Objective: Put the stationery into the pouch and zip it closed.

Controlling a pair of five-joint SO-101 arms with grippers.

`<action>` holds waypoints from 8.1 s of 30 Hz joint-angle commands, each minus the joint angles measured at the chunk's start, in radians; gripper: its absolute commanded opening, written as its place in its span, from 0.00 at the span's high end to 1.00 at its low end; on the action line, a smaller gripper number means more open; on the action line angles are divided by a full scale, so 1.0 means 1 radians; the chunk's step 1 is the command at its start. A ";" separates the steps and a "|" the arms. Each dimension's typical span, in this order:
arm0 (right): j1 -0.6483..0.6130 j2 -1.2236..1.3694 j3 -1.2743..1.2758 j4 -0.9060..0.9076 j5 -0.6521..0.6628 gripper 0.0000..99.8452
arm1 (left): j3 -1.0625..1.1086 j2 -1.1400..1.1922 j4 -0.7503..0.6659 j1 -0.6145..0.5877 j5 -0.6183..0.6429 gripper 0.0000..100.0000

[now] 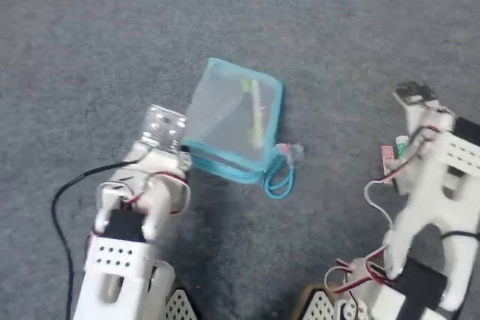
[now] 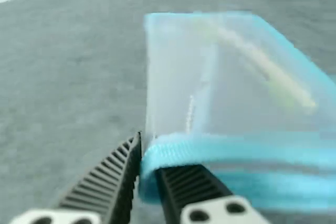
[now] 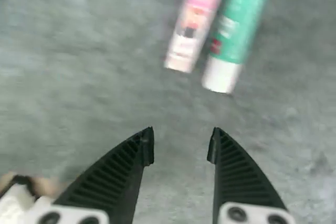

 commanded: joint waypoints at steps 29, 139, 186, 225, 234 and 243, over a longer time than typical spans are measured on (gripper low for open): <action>-0.007 -0.058 0.144 -0.271 0.071 0.84 | 0.047 0.002 -0.006 0.133 -0.032 0.99; 0.213 -0.219 0.098 -0.150 0.298 0.99 | 0.120 0.006 -0.210 0.204 0.117 0.99; 0.406 0.242 0.252 -0.630 0.238 0.99 | 0.137 0.005 -0.210 0.203 0.117 0.99; -0.920 -0.616 0.249 0.243 -0.175 0.99 | 0.130 0.008 -0.262 0.124 0.173 0.99; -1.059 -0.598 0.249 0.243 -0.176 0.99 | 0.134 0.008 -0.264 0.186 0.173 0.99; -1.075 -0.231 -0.025 0.232 -0.308 0.99 | 0.134 0.008 -0.262 0.183 0.169 0.99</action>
